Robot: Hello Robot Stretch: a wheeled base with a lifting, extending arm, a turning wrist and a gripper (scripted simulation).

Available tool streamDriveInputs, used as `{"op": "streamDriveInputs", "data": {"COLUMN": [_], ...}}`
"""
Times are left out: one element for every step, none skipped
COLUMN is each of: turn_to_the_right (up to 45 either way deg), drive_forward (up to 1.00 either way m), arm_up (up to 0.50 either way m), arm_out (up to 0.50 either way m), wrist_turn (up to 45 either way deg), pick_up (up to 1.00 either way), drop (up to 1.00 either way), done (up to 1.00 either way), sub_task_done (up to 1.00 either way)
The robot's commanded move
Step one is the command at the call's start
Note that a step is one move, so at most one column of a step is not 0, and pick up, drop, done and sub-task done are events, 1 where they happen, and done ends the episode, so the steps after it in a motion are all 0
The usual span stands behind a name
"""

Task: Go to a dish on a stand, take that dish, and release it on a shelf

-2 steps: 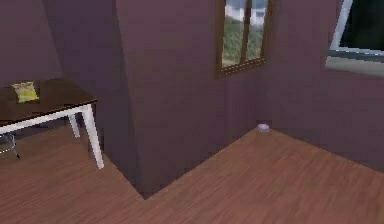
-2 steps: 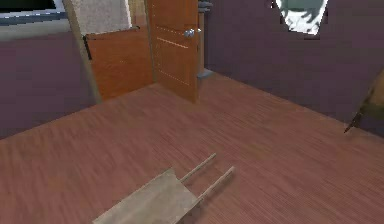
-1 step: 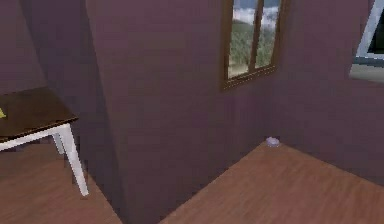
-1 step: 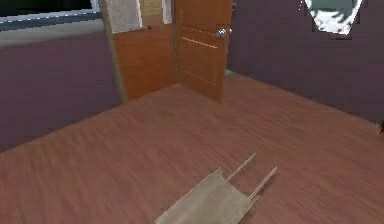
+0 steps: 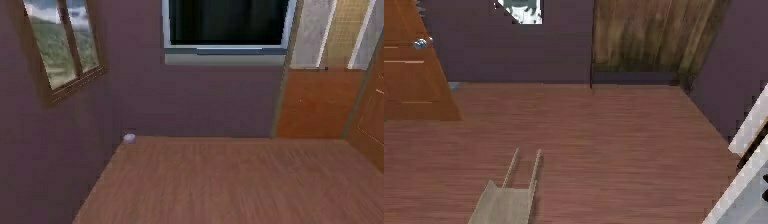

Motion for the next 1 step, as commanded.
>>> {"op": "streamDriveInputs", "data": {"turn_to_the_right": [0.0], "drive_forward": [0.75], "arm_up": [0.0], "arm_out": [0.0], "wrist_turn": [0.0], "pick_up": [0.0], "drop": [0.0], "done": [0.0], "sub_task_done": [0.0]}}
